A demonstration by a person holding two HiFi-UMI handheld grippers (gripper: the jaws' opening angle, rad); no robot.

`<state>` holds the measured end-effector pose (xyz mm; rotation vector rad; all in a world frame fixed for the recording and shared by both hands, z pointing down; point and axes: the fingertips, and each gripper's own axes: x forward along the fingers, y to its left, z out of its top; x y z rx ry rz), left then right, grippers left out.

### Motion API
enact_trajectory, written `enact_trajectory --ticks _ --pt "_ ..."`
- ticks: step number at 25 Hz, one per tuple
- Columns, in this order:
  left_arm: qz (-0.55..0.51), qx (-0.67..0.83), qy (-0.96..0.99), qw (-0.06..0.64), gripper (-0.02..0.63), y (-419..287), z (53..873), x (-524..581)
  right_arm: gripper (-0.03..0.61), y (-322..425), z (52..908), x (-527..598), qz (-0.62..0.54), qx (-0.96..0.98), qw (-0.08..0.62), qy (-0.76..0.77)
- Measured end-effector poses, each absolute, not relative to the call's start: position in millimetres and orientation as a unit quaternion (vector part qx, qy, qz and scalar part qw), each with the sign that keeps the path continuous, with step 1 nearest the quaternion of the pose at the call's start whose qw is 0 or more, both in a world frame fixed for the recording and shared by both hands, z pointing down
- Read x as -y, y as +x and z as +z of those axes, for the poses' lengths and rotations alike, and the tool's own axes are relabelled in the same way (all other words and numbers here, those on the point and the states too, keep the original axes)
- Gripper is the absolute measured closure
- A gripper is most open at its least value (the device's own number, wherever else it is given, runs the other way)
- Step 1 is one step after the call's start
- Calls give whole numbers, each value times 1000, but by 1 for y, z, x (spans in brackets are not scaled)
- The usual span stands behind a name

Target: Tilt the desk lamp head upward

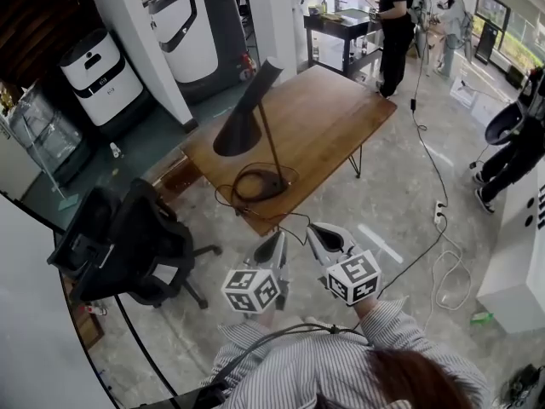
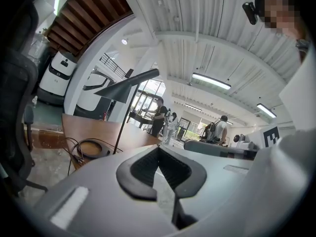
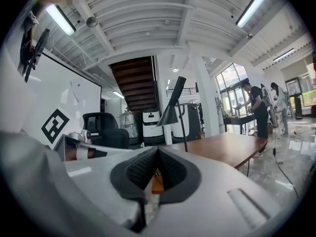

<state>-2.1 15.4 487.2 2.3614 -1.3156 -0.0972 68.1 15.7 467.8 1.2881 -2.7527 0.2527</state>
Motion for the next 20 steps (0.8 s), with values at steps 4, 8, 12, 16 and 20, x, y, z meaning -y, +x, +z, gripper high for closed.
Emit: enact_trajectory --ticks 4,8,12,16,20 --pt "-48 484 843 230 609 -14 497 1 577 64 483 -1 89 903 68 415" --pt "-54 486 841 232 609 -27 498 29 577 57 490 25 89 902 77 415" --pt "-52 478 847 224 609 -40 494 68 577 43 488 69 79 900 80 421" --pt "-56 467 856 213 609 -57 483 112 577 25 486 113 61 900 89 423" --pt "-60 458 862 209 609 -75 479 152 575 15 484 159 57 889 87 445"
